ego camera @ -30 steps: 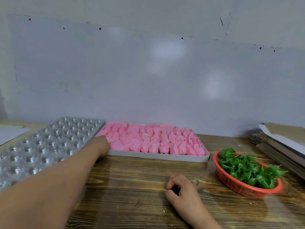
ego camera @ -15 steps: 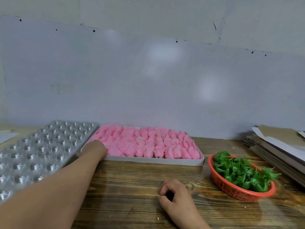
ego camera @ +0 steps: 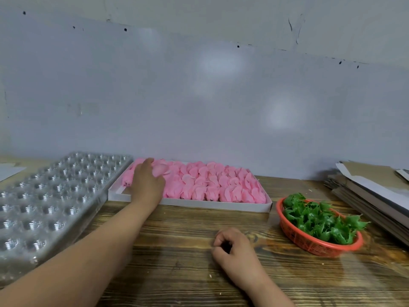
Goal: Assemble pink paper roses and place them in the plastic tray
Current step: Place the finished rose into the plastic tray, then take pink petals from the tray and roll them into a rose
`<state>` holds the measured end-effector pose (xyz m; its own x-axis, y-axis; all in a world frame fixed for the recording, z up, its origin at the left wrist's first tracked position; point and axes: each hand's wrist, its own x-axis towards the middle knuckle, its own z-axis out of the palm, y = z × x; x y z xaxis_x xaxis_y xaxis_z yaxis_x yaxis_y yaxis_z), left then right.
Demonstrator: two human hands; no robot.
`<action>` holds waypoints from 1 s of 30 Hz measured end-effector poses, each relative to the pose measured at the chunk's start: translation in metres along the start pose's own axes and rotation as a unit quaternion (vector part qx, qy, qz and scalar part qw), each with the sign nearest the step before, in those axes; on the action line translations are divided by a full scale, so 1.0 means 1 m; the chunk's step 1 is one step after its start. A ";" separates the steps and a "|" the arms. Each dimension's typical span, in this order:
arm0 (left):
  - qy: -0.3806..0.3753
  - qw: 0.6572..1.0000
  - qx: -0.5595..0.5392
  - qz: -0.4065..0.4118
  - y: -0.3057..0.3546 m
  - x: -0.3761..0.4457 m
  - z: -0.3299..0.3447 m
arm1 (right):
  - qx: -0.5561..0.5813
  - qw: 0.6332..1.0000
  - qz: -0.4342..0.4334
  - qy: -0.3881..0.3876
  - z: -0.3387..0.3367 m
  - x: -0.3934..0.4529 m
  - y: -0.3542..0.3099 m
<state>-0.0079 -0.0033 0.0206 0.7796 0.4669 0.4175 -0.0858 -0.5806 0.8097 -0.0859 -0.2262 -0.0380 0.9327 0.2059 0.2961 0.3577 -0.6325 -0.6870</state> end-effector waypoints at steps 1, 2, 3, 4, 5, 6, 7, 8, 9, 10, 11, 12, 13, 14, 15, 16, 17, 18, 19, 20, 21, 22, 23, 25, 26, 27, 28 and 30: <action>-0.021 0.999 -0.045 -0.018 0.008 -0.009 0.004 | 0.003 1.000 0.002 0.002 0.000 0.000 0.000; -0.050 0.991 -0.107 -0.058 0.018 -0.018 0.007 | 0.006 1.000 0.004 0.004 0.000 -0.001 0.000; -0.086 0.973 -0.183 -0.110 0.026 -0.028 0.009 | 0.009 1.000 0.007 0.005 0.000 -0.001 0.000; -0.125 0.944 -0.261 -0.159 0.034 -0.037 0.010 | 0.009 1.000 0.009 0.006 0.000 -0.002 0.000; -0.161 0.910 -0.327 -0.199 0.039 -0.045 0.011 | 0.010 1.000 0.010 0.007 0.000 -0.002 0.000; -0.194 0.874 -0.382 -0.228 0.042 -0.051 0.010 | 0.011 1.000 0.011 0.009 0.000 -0.002 0.000; -0.225 0.837 -0.431 -0.252 0.044 -0.057 0.009 | 0.015 1.000 0.012 0.011 0.000 -0.003 -0.001; -0.250 0.804 -0.466 -0.272 0.045 -0.063 0.009 | 0.020 1.000 0.013 0.012 0.000 -0.003 -0.002; -0.264 0.783 -0.483 -0.290 0.046 -0.067 0.008 | 0.029 0.999 0.013 0.016 0.000 -0.004 -0.003; -0.269 0.773 -0.486 -0.306 0.045 -0.072 0.009 | 0.042 0.999 0.012 0.025 -0.001 -0.005 -0.004; -0.264 0.767 -0.490 -0.320 0.044 -0.077 0.011 | 0.056 0.998 0.010 0.035 -0.002 -0.005 -0.005; -0.252 0.760 -0.498 -0.334 0.042 -0.081 0.013 | 0.067 0.997 0.005 0.043 -0.002 -0.006 -0.006; -0.237 0.749 -0.510 -0.350 0.041 -0.085 0.016 | 0.072 0.996 0.000 0.045 -0.003 -0.006 -0.007; -0.224 0.738 -0.523 -0.364 0.040 -0.087 0.018 | 0.073 0.996 -0.003 0.044 -0.003 -0.007 -0.008; -0.216 0.731 -0.530 -0.370 0.039 -0.089 0.020 | 0.073 0.996 -0.003 0.042 -0.003 -0.007 -0.008; -0.213 0.731 -0.533 -0.368 0.039 -0.090 0.020 | 0.073 0.997 -0.001 0.040 -0.003 -0.008 -0.009; -0.213 0.732 -0.535 -0.364 0.038 -0.091 0.020 | 0.073 0.997 0.000 0.037 -0.003 -0.008 -0.009; -0.215 0.735 -0.533 -0.359 0.036 -0.091 0.021 | 0.072 0.997 0.002 0.034 -0.003 -0.008 -0.009; -0.219 0.739 -0.529 -0.355 0.034 -0.092 0.021 | 0.071 0.997 0.002 0.032 -0.004 -0.008 -0.009; -0.226 0.742 -0.524 -0.351 0.032 -0.092 0.021 | 0.071 0.997 0.002 0.032 -0.004 -0.007 -0.009; -0.232 0.743 -0.522 -0.348 0.030 -0.093 0.021 | 0.070 0.997 0.001 0.031 -0.004 -0.007 -0.009; -0.235 0.743 -0.522 -0.348 0.027 -0.092 0.020 | 0.068 0.997 -0.001 0.028 -0.004 -0.007 -0.009; -0.232 0.742 -0.525 -0.347 0.026 -0.090 0.018 | 0.064 0.998 -0.002 0.022 -0.004 -0.007 -0.009; -0.214 0.742 -0.538 -0.338 0.025 -0.084 0.010 | 0.060 0.998 -0.011 0.007 -0.002 -0.008 -0.010; -0.202 0.742 -0.547 -0.331 0.025 -0.080 0.006 | 0.056 0.998 -0.017 0.001 -0.002 -0.008 -0.010; -0.192 0.742 -0.555 -0.325 0.025 -0.077 0.003 | 0.050 0.999 -0.022 -0.003 -0.001 -0.008 -0.011; -0.187 0.743 -0.557 -0.321 0.024 -0.075 0.000 | 0.048 0.999 -0.023 -0.007 -0.001 -0.008 -0.011; -0.192 0.753 -0.547 -0.313 0.023 -0.076 -0.003 | 0.067 0.997 -0.022 -0.013 0.001 -0.008 -0.012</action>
<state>-0.0704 -0.0499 0.0085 0.9832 0.0725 -0.1675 0.0771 0.6670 0.7411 -0.0979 -0.2196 -0.0328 0.9162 0.2522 0.3114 0.3996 -0.5171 -0.7569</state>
